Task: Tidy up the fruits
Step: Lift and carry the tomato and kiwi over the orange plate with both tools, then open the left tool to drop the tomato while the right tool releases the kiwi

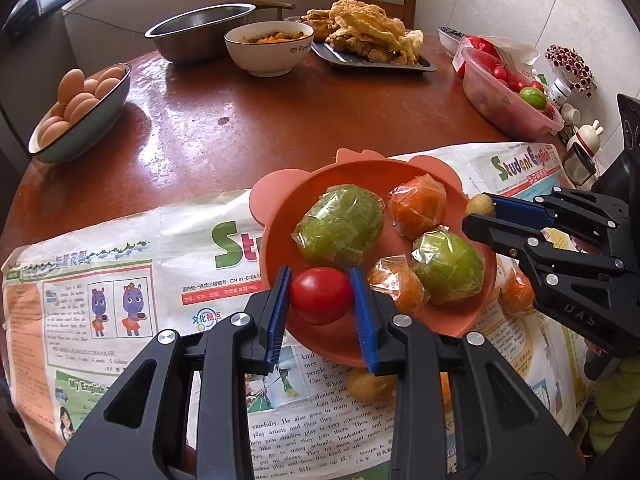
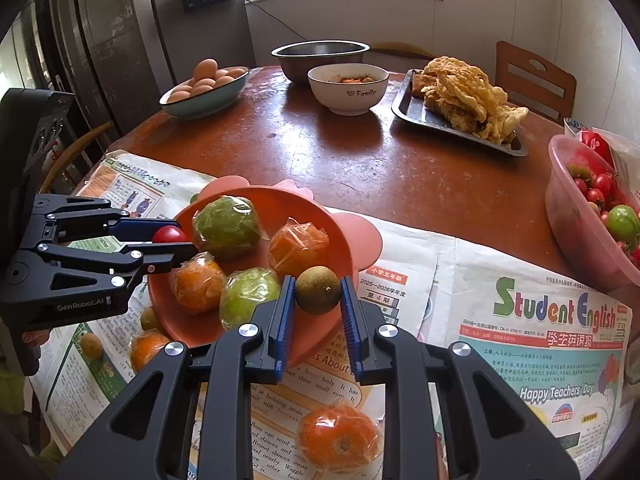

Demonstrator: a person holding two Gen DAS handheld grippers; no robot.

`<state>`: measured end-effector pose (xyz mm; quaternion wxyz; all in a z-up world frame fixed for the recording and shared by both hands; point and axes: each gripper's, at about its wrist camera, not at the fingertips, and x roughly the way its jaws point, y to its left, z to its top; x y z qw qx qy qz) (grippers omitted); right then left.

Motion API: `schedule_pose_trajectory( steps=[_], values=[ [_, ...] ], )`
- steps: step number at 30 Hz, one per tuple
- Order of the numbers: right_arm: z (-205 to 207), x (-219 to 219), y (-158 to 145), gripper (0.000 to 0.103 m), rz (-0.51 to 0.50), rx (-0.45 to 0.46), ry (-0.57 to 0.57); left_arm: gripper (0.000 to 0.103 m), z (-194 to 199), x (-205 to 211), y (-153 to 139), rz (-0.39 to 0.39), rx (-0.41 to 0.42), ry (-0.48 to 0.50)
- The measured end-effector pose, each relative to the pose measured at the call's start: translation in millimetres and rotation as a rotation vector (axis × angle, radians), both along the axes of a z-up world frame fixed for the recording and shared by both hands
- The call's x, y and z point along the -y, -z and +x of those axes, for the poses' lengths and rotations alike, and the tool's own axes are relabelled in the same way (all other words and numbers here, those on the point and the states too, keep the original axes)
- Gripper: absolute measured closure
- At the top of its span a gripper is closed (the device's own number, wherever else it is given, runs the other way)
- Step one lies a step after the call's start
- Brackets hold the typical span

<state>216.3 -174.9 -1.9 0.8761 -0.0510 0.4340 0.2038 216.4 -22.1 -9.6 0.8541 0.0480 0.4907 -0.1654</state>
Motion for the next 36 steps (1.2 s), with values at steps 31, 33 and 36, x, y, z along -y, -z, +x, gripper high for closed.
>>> schedule_pose_trajectory(
  steps=[31, 33, 36],
  values=[
    [-0.8, -2.5, 3.1, 0.071, 0.002, 0.007, 0.005, 0.080, -1.4, 0.6, -1.4, 0.001, 0.000, 0.000],
    [-1.9, -0.5, 2.2, 0.070, 0.004, 0.010, 0.009, 0.080, -2.5, 0.4, -2.4, 0.000, 0.001, -0.002],
    [-2.9, 2.0, 0.9, 0.068, 0.008, 0.013, 0.014, 0.080, -3.2, -0.4, -4.1, -0.002, 0.002, -0.003]
  ],
)
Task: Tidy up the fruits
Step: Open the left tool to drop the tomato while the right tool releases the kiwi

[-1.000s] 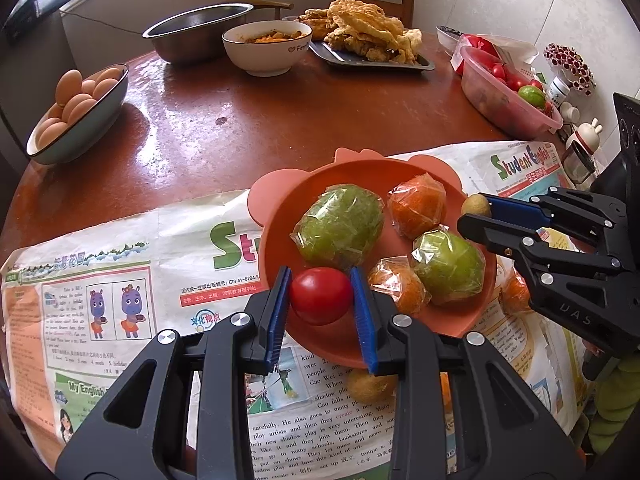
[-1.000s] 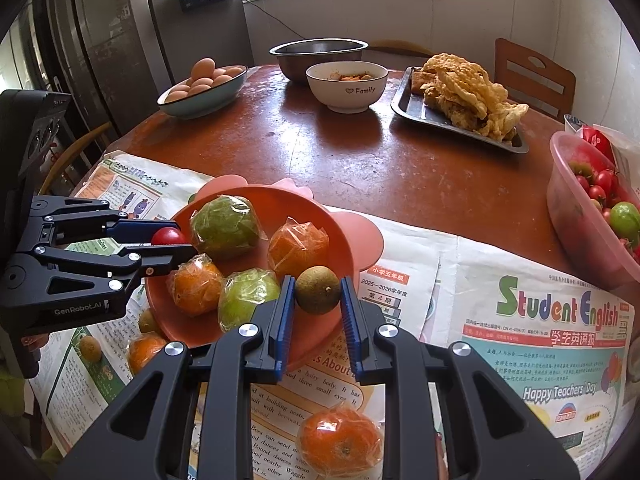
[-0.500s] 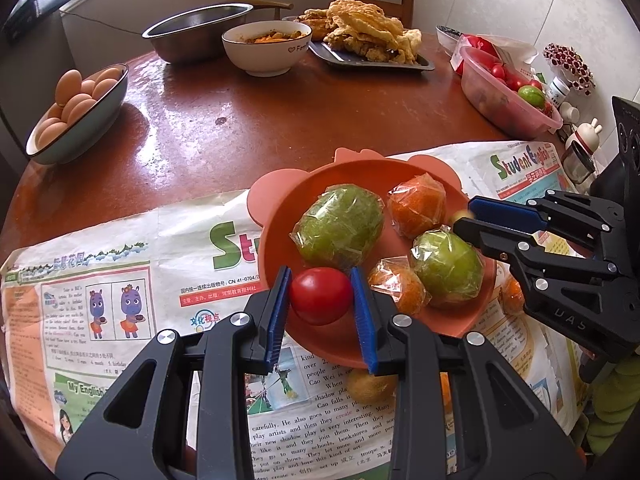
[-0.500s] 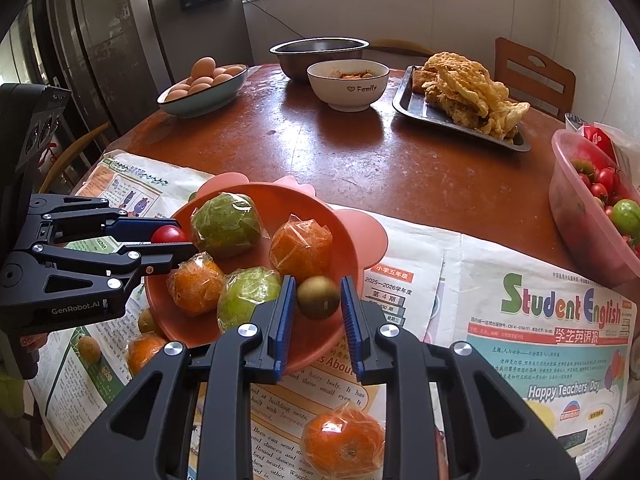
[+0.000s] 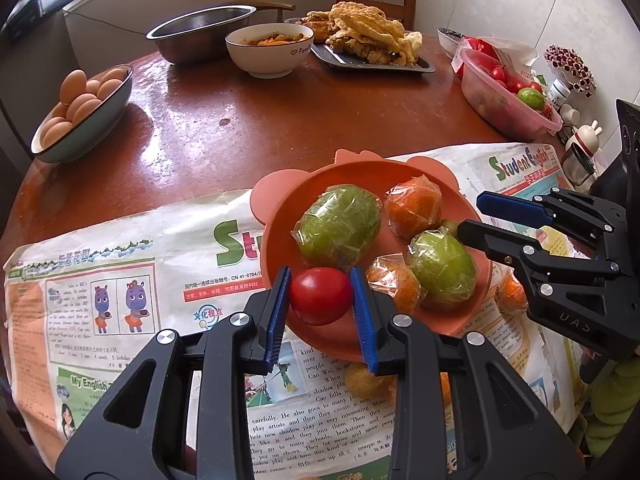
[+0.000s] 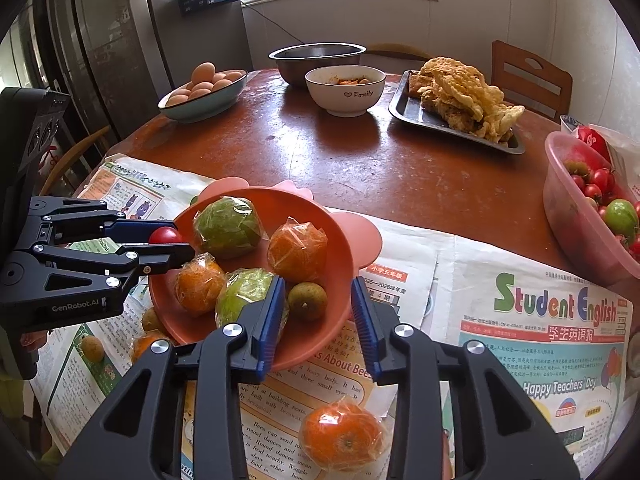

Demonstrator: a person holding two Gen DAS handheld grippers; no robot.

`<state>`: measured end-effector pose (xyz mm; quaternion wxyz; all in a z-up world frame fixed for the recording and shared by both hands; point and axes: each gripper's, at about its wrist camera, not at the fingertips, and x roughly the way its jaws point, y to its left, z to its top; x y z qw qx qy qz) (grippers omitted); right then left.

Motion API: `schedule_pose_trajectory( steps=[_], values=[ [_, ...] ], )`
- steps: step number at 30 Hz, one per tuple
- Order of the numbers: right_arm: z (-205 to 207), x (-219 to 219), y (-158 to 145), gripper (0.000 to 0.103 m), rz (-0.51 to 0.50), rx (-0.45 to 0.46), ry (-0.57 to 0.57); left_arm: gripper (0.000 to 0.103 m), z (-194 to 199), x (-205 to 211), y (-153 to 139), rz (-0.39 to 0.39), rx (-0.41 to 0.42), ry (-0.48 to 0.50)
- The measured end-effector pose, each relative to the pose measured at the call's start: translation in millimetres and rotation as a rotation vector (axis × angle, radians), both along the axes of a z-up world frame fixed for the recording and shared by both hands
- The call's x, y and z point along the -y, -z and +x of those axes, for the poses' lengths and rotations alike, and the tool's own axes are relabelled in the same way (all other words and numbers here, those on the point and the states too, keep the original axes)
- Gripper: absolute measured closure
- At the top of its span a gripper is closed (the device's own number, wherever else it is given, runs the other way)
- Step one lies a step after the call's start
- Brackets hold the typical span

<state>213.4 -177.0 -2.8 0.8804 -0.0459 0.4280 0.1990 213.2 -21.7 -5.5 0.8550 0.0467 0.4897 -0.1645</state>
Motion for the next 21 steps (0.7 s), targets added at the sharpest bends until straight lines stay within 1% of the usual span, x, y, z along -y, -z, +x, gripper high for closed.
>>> schedule_pose_trajectory(
  steps=[4, 6, 11, 14, 17, 21],
  values=[
    [-2.8, 0.8, -2.5, 0.063, 0.001, 0.007, 0.001, 0.080, -1.9, -0.7, -4.3, -0.003, 0.008, -0.005],
    [-4.0, 1.3, -4.2, 0.062, 0.001, 0.010, 0.004, 0.077, -2.6, -0.8, -6.7, -0.006, 0.012, -0.005],
    [-7.1, 2.4, -9.5, 0.058, -0.001, 0.023, 0.011, 0.075, -5.3, -1.9, -14.1, -0.009, 0.027, -0.012],
    [-9.8, 3.8, -13.2, 0.054, 0.001, 0.032, 0.014, 0.070, -7.2, -3.9, -18.6, -0.010, 0.038, -0.021],
    [-11.7, 5.2, -17.6, 0.054, 0.001, 0.042, 0.018, 0.069, -9.9, -6.5, -23.9, -0.012, 0.048, -0.033],
    [-16.8, 7.2, -24.0, 0.049, 0.006, 0.058, 0.024, 0.063, -15.7, -10.3, -32.1, -0.017, 0.065, -0.049]
  ],
)
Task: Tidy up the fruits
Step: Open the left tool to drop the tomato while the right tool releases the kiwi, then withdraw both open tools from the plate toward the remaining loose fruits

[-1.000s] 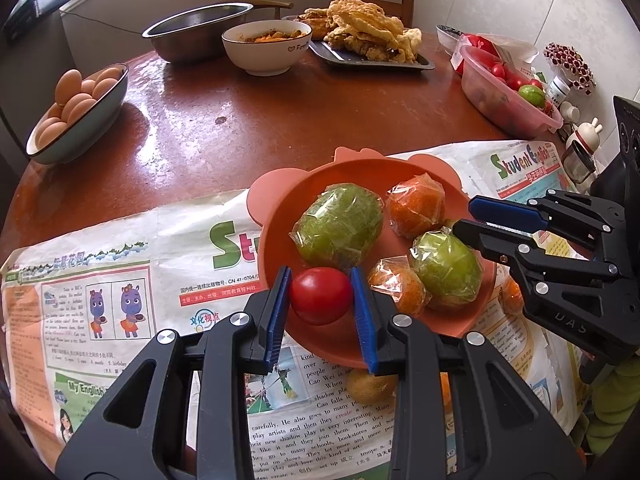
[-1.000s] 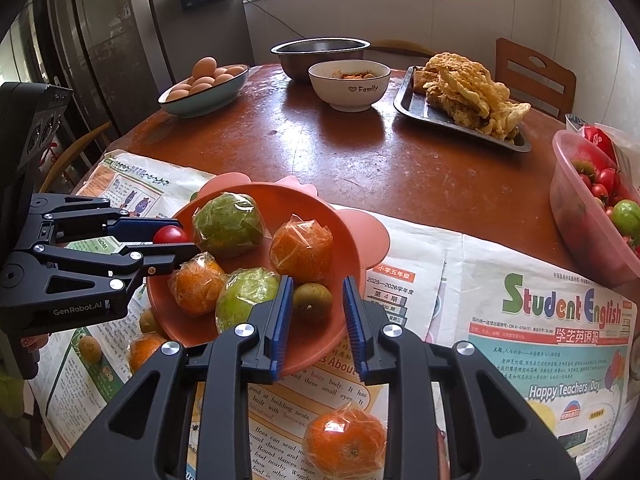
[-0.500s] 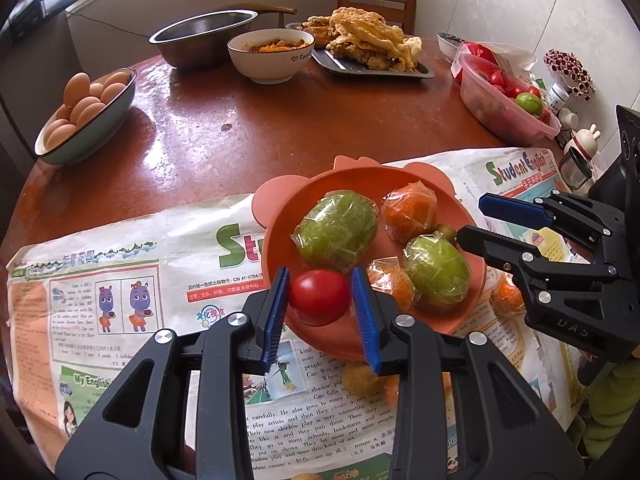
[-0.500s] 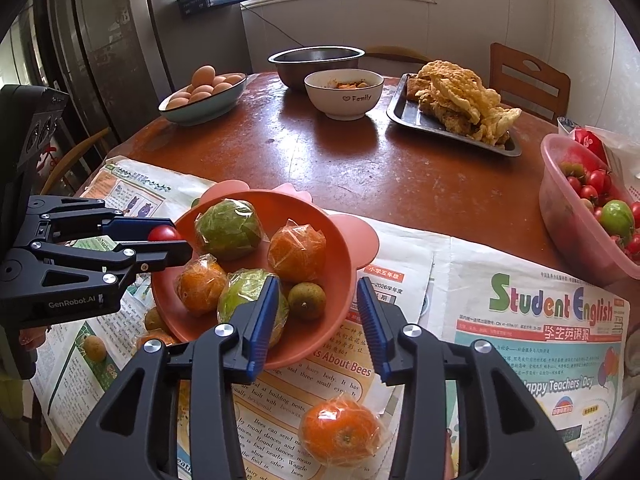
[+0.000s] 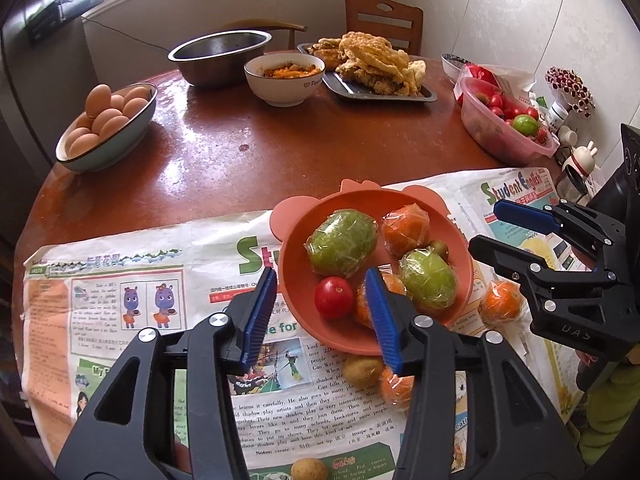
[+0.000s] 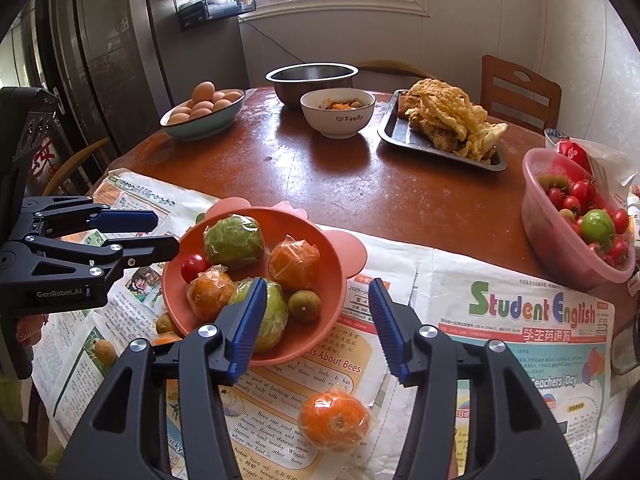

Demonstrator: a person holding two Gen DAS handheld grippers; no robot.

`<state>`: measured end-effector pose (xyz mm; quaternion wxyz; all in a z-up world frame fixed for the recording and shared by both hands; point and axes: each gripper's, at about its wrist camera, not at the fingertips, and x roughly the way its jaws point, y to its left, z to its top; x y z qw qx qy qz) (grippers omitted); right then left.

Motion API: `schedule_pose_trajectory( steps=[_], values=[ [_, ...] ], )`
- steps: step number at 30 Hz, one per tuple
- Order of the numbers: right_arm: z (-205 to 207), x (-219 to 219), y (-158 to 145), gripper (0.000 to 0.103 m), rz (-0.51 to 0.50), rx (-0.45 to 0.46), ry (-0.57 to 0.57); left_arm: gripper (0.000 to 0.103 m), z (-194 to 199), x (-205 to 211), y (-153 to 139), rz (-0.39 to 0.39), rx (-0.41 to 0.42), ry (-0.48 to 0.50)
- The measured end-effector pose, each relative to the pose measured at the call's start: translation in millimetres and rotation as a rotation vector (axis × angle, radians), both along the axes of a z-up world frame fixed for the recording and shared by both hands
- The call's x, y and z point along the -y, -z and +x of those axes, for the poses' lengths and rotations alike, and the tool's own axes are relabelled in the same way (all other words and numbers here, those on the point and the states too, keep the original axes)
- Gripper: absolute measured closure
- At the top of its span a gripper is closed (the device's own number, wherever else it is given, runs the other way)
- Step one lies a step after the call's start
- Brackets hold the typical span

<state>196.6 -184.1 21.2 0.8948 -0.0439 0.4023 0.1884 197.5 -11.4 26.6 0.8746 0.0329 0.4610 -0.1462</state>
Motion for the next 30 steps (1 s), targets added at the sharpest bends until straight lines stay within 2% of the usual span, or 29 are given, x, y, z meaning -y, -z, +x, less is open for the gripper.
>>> schedule_pose_trajectory(
  steps=[5, 7, 13, 15, 20, 30],
  values=[
    [-7.6, 2.6, -7.4, 0.044, 0.008, 0.020, 0.004, 0.057, -9.6, -4.8, -10.7, -0.007, 0.024, -0.013],
    [-11.1, 3.3, -11.1, 0.035, 0.011, 0.030, 0.009, 0.054, -13.7, -6.9, -15.1, -0.007, 0.035, -0.022],
    [-20.0, 5.7, -22.2, 0.022, 0.017, 0.058, 0.021, 0.044, -26.3, -13.9, -25.7, -0.007, 0.064, -0.038],
    [-22.9, 6.9, -25.4, 0.020, 0.019, 0.064, 0.027, 0.037, -30.8, -17.4, -28.1, -0.006, 0.070, -0.047],
    [-30.4, 9.5, -31.3, 0.018, 0.028, 0.078, 0.030, 0.031, -41.3, -26.9, -31.3, -0.002, 0.077, -0.068],
    [-49.2, 0.6, -35.2, 0.012, 0.032, 0.083, 0.011, 0.012, -59.7, -39.0, -27.3, 0.006, 0.064, -0.090]
  ],
)
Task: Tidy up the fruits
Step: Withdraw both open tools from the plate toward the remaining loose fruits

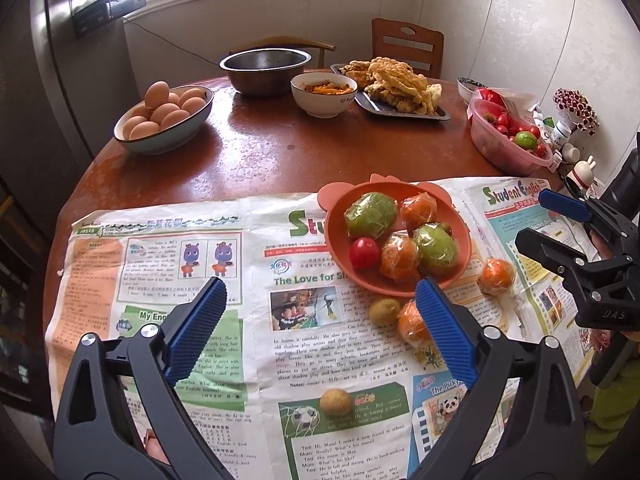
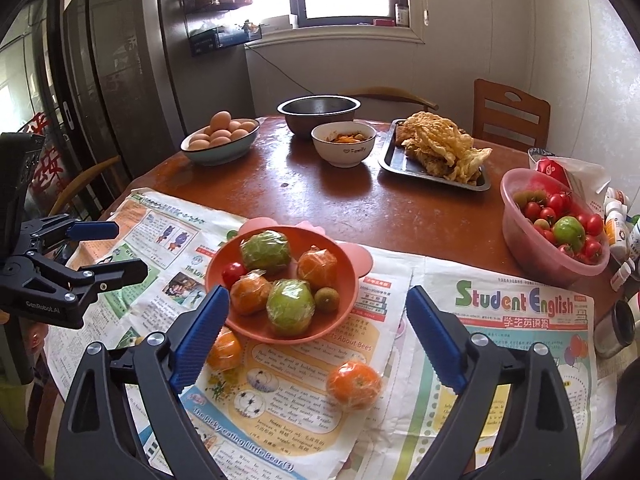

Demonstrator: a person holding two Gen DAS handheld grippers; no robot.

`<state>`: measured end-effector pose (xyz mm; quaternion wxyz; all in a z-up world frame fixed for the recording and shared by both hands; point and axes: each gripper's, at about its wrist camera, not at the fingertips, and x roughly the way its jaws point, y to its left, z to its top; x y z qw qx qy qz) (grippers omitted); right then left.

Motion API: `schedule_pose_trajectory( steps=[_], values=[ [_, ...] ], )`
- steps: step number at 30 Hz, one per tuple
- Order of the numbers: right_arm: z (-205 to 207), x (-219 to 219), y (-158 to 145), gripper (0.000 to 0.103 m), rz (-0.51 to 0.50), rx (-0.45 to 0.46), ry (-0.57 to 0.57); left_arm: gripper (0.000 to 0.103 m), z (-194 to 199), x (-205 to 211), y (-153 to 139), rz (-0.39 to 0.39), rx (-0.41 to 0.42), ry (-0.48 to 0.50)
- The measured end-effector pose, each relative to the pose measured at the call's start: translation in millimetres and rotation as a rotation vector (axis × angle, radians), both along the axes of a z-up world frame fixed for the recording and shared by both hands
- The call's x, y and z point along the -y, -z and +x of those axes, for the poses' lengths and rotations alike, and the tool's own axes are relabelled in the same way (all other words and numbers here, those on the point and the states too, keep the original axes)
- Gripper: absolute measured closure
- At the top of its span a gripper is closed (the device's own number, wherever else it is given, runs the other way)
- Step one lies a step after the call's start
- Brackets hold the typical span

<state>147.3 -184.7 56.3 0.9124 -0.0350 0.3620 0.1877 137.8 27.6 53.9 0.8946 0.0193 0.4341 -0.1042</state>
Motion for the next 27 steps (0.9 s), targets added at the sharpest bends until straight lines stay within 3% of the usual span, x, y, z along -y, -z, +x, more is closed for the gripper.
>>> schedule_pose_trajectory(
  steps=[27],
  values=[
    [-28.2, -35.2, 26.6, 0.008, -0.018, -0.043, -0.044, 0.010, -53.0, -11.2, 46.3, 0.069, -0.065, -0.004]
  ],
)
